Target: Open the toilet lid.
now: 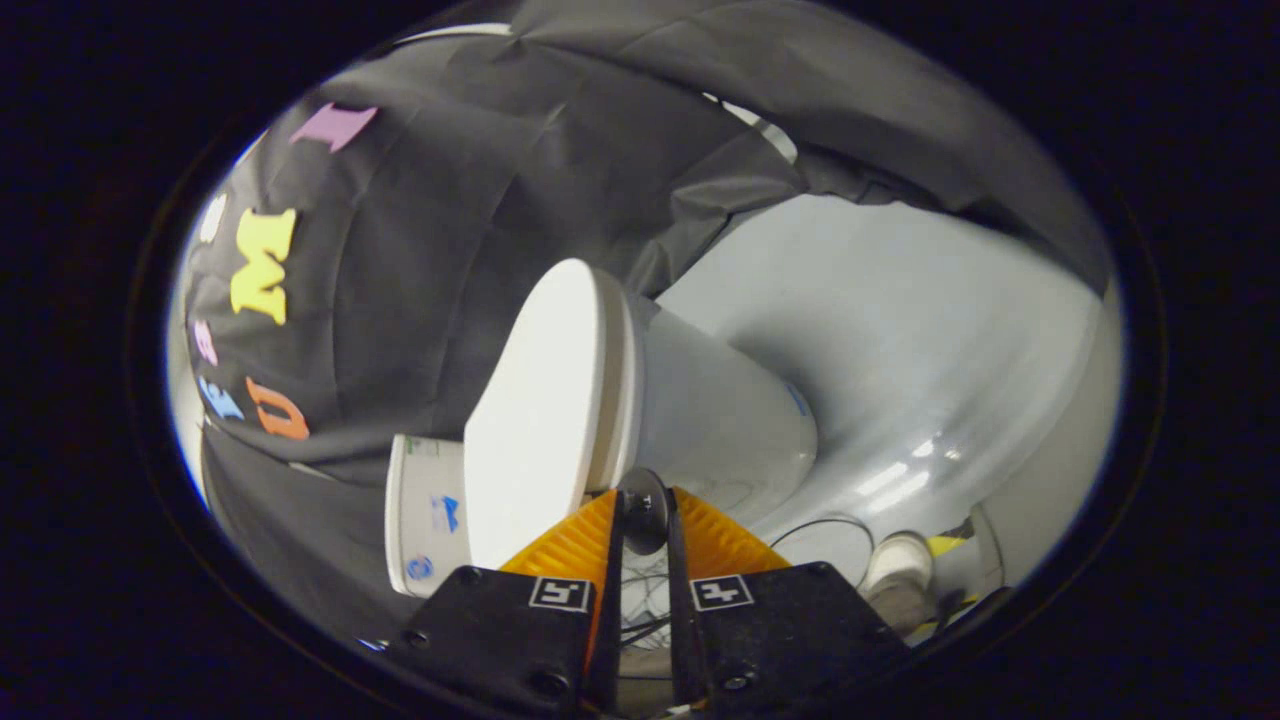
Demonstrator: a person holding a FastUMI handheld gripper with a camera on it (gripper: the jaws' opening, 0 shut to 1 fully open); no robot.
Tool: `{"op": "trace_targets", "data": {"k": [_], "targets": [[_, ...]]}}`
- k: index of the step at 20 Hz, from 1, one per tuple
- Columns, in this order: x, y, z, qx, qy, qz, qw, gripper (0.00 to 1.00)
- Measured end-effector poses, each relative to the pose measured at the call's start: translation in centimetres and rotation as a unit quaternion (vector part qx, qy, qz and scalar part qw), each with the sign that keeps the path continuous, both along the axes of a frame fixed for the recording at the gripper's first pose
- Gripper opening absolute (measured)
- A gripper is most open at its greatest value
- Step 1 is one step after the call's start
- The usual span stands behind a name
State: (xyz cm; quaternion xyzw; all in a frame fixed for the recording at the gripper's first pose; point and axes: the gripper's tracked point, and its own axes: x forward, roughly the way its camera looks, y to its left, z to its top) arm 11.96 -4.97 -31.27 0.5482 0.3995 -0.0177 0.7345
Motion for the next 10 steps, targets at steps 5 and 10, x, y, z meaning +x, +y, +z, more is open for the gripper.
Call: {"op": "trace_targets", "data": {"k": [5, 10], "targets": [[0.1, -0.2, 0.0, 0.037, 0.007, -0.034, 0.999, 0.15], [0.4, 0.0, 1.0, 0.026, 0.009, -0.025, 0.999, 0.07]]}}
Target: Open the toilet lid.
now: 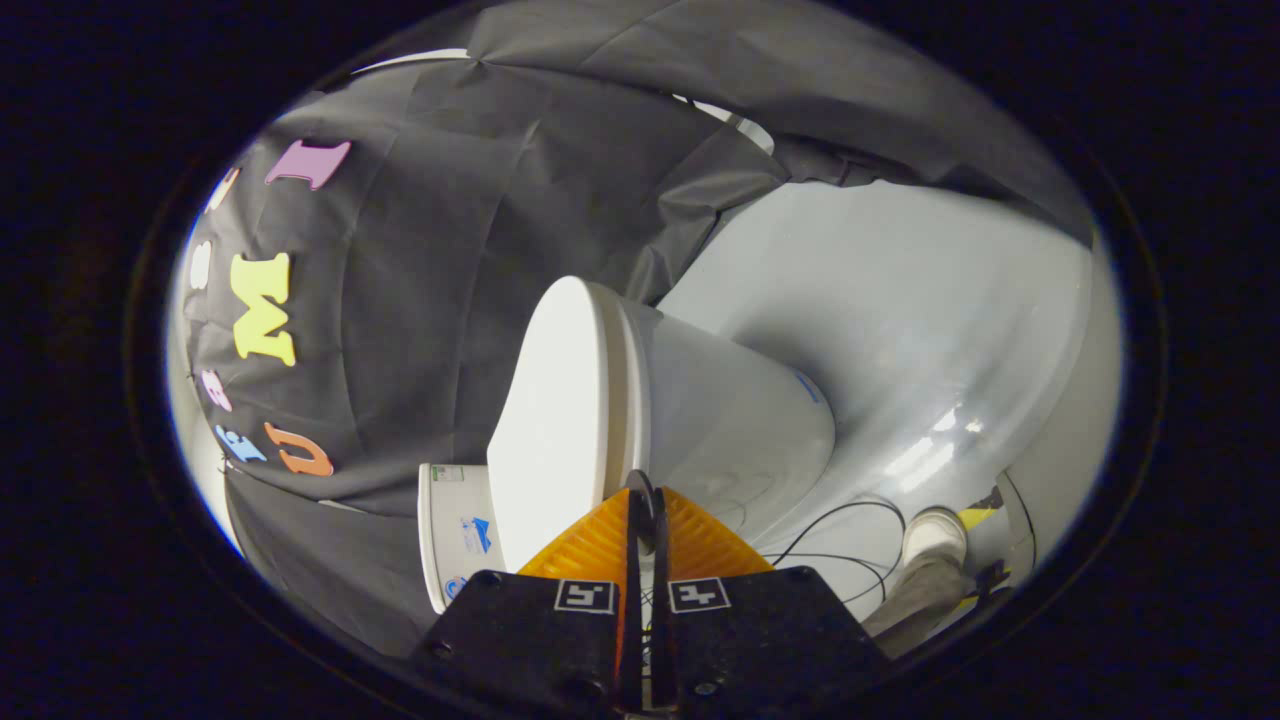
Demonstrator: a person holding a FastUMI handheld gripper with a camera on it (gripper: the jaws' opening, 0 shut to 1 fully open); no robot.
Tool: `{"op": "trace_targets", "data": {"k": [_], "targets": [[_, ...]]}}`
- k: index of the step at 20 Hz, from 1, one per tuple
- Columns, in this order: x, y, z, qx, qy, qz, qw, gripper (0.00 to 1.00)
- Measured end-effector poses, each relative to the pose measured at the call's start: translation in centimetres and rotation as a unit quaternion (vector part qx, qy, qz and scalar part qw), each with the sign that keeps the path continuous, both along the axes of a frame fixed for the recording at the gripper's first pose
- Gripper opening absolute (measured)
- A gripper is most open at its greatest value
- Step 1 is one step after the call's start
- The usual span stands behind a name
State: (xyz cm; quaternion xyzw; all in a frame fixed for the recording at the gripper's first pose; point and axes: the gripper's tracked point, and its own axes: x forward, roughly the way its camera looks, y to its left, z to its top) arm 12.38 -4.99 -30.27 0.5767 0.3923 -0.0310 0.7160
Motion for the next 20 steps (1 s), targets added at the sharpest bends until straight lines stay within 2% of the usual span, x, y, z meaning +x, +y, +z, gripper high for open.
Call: {"op": "trace_targets", "data": {"k": [3, 7, 11, 20], "targets": [[-0.1, 0.1, 0.2, 0.018, 0.021, 0.003, 1.0, 0.05], [0.0, 0.2, 0.3, 0.008, 0.031, 0.001, 0.999, 0.05], [0.1, 0.3, 1.4, -0.007, 0.033, -0.002, 0.999, 0.04], [1.3, 1.6, 6.1, -0.059, 0.017, 0.02, 0.998, 0.04]]}}
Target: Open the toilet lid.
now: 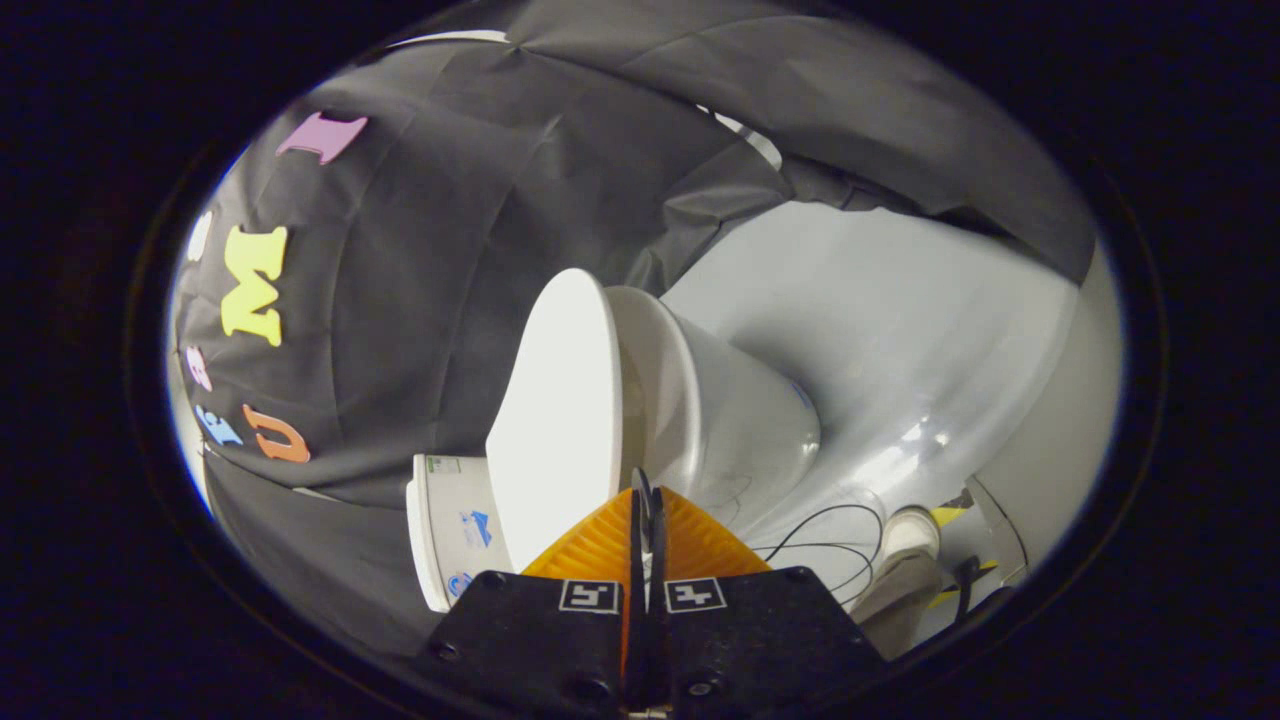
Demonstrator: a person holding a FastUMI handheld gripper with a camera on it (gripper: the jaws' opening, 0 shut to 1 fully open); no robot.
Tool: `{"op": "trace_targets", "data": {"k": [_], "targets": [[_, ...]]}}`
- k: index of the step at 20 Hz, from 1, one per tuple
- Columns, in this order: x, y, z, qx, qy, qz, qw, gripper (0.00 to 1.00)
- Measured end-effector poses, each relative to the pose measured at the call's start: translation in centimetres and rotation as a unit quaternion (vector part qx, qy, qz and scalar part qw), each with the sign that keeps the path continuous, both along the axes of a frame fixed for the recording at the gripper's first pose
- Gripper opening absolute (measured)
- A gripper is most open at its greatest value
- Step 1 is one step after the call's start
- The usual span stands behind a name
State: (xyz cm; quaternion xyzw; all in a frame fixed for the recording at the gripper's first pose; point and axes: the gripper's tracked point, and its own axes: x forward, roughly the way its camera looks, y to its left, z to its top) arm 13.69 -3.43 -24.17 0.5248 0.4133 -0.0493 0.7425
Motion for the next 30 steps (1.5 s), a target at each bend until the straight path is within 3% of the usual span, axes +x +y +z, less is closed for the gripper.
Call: {"op": "trace_targets", "data": {"k": [15, 30], "targets": [[1.0, 2.0, 7.8, -0.079, -0.04, 0.037, 0.995, 0.04], [2.3, 5.6, 15.4, -0.158, -0.074, 0.087, 0.981, 0.04]]}}
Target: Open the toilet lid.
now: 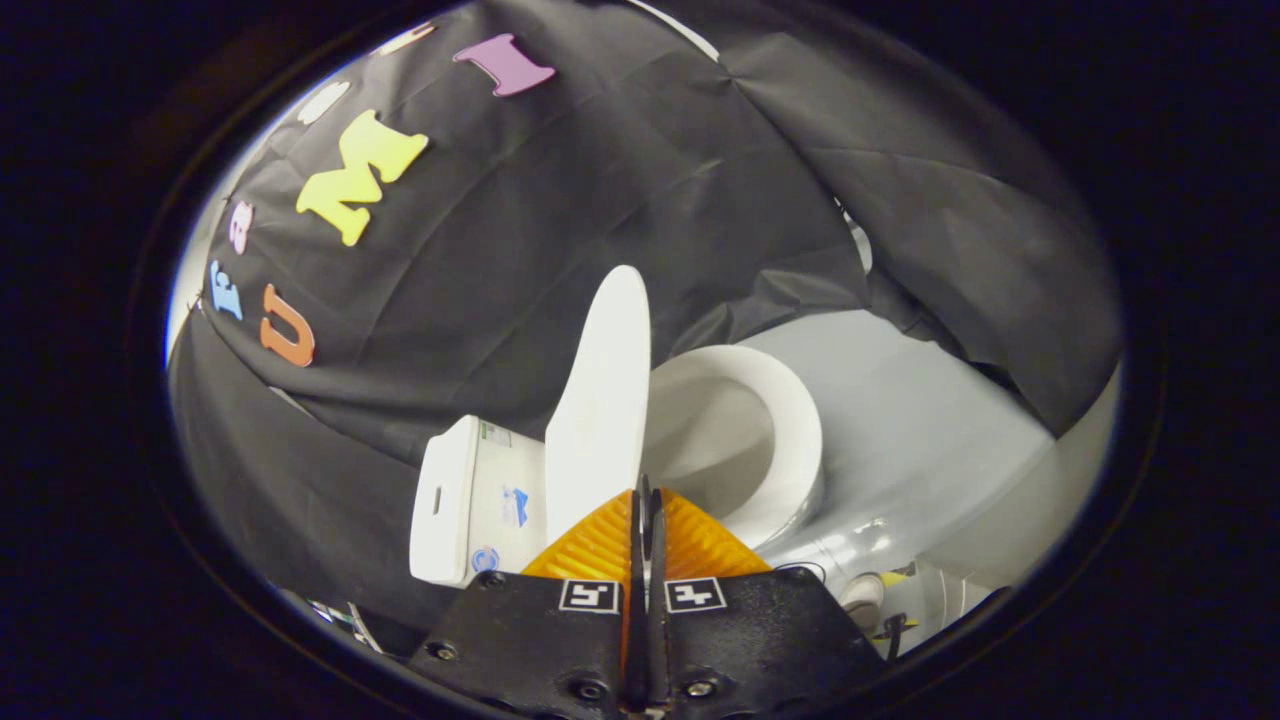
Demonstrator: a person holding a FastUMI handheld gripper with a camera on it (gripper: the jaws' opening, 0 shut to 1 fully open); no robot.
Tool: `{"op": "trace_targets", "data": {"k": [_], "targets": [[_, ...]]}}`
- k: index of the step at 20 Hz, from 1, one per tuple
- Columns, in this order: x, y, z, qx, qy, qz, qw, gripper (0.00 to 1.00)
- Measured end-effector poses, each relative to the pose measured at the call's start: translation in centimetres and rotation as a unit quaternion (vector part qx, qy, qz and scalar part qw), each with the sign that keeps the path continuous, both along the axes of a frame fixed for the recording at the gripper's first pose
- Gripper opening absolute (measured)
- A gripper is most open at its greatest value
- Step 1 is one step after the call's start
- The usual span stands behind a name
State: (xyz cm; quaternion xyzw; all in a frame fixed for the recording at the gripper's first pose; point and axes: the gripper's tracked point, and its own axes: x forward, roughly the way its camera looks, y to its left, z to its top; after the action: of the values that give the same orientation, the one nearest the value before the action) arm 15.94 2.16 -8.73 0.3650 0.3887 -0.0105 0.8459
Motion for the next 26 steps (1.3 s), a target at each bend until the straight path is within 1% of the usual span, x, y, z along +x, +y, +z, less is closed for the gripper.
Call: {"op": "trace_targets", "data": {"k": [8, 11, 20, 26], "targets": [[0.2, 2.7, 3.6, -0.031, -0.011, 0.011, 0.999, 0.04], [0.1, 3.8, 4.5, -0.043, -0.011, 0.022, 0.999, 0.04], [0.6, 5.4, 6.7, -0.073, -0.017, 0.033, 0.997, 0.04], [1.1, 7.8, 8.7, -0.101, -0.027, 0.049, 0.993, 0.04]]}}
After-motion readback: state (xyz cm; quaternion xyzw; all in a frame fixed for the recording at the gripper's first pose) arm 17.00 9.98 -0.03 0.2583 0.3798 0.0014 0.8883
